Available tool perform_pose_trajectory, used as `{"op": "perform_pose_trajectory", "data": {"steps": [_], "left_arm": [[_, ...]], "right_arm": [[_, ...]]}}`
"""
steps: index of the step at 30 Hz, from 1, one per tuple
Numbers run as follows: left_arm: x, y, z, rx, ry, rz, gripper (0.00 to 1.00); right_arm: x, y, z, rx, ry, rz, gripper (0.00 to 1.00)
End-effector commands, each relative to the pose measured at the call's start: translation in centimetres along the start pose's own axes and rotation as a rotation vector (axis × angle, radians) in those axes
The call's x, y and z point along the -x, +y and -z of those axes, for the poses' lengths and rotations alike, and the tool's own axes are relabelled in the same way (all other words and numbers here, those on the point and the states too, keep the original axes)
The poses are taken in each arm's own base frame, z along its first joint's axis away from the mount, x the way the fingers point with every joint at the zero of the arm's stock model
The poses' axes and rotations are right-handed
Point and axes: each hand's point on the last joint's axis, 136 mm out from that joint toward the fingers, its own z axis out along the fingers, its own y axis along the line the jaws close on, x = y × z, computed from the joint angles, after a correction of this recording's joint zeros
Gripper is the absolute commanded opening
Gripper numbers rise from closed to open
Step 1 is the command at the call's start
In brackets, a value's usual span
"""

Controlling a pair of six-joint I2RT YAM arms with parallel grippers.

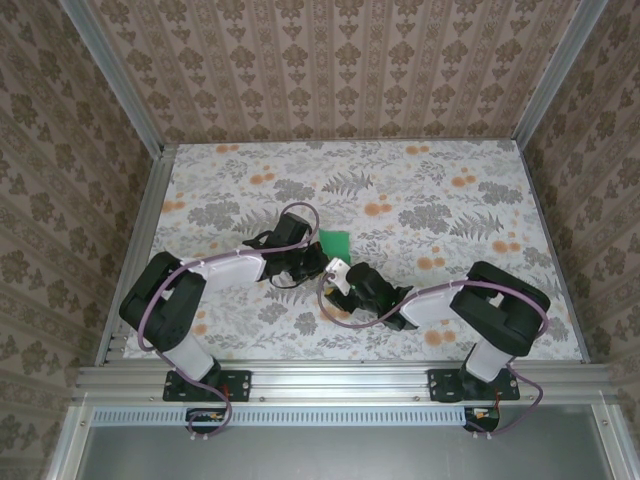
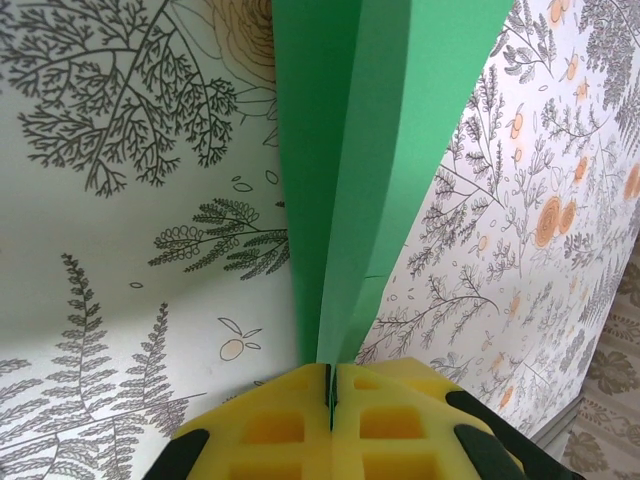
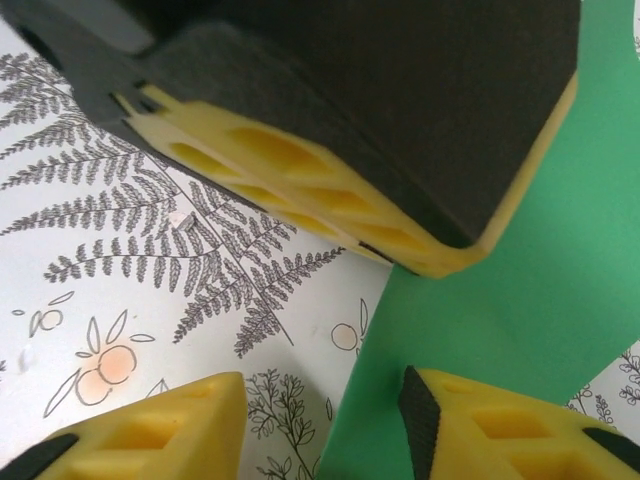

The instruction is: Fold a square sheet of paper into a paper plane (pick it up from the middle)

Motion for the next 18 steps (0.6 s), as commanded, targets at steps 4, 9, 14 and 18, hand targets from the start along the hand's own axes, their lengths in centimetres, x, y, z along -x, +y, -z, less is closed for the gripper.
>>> {"op": "perform_pose_trajectory", "data": {"steps": [4, 9, 14, 18], "left_arm": [[0.0, -0.7, 0.9, -0.019, 0.006, 0.023, 0.06], [0.1, -0.2, 1.2, -0.006, 0.002, 0.029, 0.08], [0.6, 0.1, 2.0, -0.004, -0.012, 0.032, 0.2], [1.2, 0.7, 2.4, -0.006, -0.024, 0.037, 0.35]], "right_arm": [[1.7, -1.3, -0.3, -0.089, -0.07, 0.016, 0.41], [1.6, -1.4, -0.3, -0.094, -0.063, 0.039, 0.31], [1.2, -1.1, -0.3, -0.077, -0.05, 0.068, 0.19], [1.2, -0.2, -0.2, -0.024, -0.056, 0.072, 0.15]]}}
